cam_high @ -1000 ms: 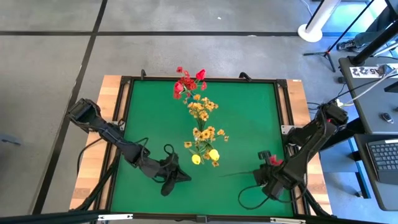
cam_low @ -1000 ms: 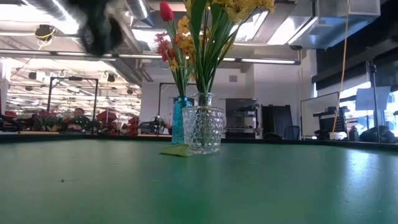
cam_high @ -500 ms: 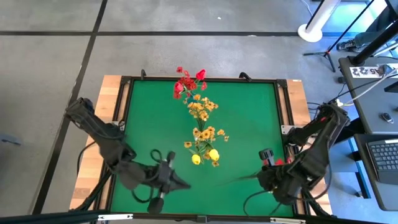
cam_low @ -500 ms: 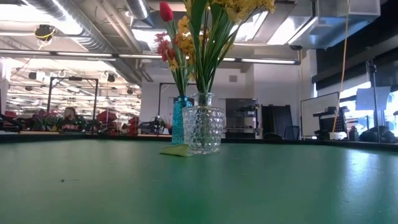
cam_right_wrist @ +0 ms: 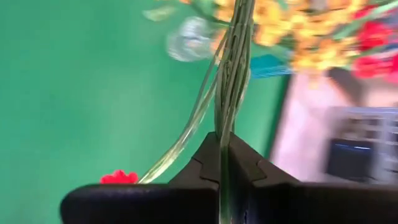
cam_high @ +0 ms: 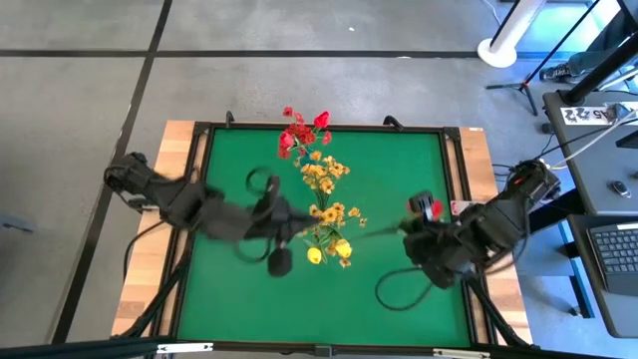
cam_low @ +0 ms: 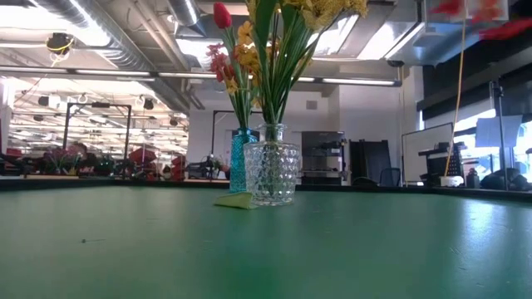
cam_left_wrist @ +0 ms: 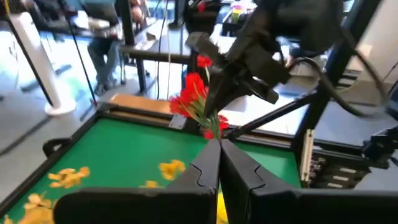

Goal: Sort flowers into vase by color
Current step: Put the red flowers into the blue vase

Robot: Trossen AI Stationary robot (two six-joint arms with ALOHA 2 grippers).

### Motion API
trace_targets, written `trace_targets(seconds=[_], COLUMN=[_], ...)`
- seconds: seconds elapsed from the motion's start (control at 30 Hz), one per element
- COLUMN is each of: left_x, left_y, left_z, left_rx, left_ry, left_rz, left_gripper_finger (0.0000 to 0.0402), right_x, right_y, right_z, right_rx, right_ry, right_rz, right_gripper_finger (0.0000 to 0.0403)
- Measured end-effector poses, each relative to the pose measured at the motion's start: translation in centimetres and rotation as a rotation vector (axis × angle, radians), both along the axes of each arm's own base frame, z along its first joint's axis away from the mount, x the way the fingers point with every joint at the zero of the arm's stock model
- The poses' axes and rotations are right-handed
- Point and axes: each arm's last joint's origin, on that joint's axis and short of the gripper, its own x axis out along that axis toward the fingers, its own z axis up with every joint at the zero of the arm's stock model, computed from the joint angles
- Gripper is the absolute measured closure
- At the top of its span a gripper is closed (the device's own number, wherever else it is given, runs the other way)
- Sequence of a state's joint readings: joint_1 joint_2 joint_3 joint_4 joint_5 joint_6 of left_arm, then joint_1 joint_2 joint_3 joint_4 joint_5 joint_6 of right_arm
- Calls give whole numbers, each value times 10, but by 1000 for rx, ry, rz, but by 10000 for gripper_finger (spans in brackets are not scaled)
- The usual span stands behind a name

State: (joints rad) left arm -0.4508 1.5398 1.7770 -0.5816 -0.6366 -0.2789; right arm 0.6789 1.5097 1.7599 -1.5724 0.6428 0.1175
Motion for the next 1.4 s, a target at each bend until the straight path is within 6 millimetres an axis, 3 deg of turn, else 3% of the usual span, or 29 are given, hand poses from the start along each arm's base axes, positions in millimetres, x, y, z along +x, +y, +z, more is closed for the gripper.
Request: trace_targets(seconds=[0.17, 0.37, 0.6, 1.0, 1.4], left_x=[18, 27, 37, 52, 55], left_y=[54, 118, 164, 196, 177], left_z=[6, -1, -15, -35, -38], left_rx=[-119, -294, -321, -413, -434], left_ry=[3, 72, 137, 181, 219], left_rz=[-28, -99, -127, -122, -259], left_gripper_finger=[397, 397, 356, 243, 256], right_x=[17, 29, 47, 76, 90], right_y=[-29, -58, -72, -79, -80], right_z=[3, 7, 11, 7, -2], right_rx=[-224, -450, -463, -485, -523], right_ry=[-8, 8, -14, -20, 22], right_rz=[-23, -80, -62, 9, 18], right_gripper_finger=[401, 401, 401, 402, 402])
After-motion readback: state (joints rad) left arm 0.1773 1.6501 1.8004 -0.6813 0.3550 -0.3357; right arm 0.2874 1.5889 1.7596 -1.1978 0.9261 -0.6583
